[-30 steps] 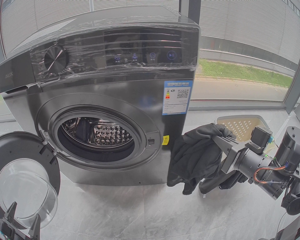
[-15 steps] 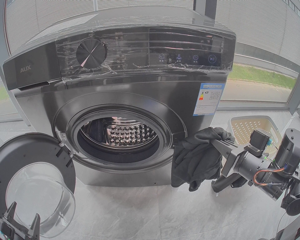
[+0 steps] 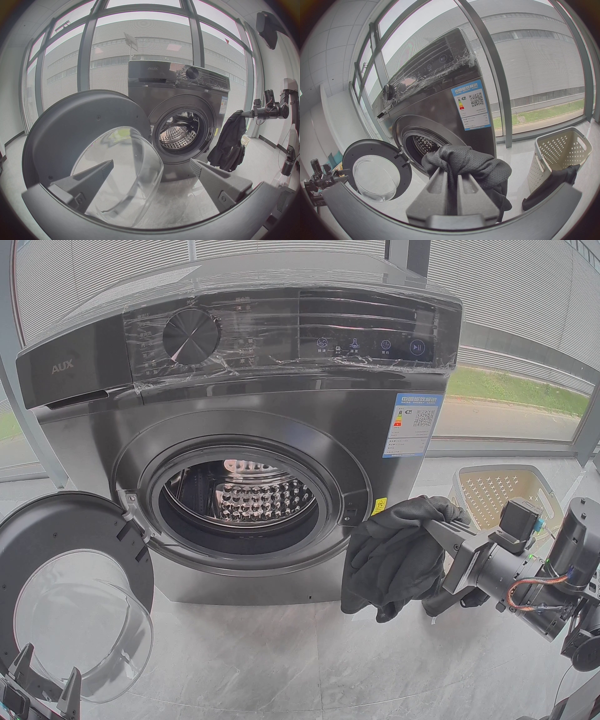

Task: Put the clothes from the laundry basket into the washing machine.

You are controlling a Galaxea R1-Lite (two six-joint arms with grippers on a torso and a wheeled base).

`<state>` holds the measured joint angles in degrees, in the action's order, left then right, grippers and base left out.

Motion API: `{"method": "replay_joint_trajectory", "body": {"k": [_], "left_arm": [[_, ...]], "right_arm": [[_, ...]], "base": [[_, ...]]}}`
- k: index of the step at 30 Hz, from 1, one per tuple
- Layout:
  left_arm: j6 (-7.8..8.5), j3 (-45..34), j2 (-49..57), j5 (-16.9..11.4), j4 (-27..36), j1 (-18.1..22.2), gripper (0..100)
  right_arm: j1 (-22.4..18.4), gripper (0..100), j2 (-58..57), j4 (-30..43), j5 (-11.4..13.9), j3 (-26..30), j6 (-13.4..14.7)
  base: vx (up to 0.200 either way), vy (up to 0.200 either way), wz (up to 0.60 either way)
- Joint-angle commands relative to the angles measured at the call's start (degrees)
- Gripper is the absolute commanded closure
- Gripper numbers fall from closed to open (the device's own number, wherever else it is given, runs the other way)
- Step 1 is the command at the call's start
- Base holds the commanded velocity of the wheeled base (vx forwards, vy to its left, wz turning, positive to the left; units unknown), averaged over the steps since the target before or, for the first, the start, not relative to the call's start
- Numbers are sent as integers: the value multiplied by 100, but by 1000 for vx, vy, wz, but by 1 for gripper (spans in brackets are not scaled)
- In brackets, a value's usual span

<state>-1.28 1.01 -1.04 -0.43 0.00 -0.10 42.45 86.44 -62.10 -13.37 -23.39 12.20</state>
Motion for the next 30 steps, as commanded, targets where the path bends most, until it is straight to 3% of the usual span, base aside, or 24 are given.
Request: {"method": "replay_joint_trajectory", "body": {"k": [1, 18, 25, 30], "left_arm": [[-4, -101, 95, -1, 0, 1, 0], [-13, -101, 95, -10, 0, 1, 0], [-4, -101, 95, -19, 0, 1, 0], [-13, -101, 95, -10, 0, 1, 0]], "right_arm": [[9, 100, 22, 5, 10, 10, 19], [9, 100, 22, -4, 10, 72, 28], [62, 100, 39, -4, 1, 72, 45], [115, 100, 57, 14, 10, 72, 212]], "base": [[0, 0, 0], [0, 176, 0], [0, 0, 0], [0, 0, 0]]}}
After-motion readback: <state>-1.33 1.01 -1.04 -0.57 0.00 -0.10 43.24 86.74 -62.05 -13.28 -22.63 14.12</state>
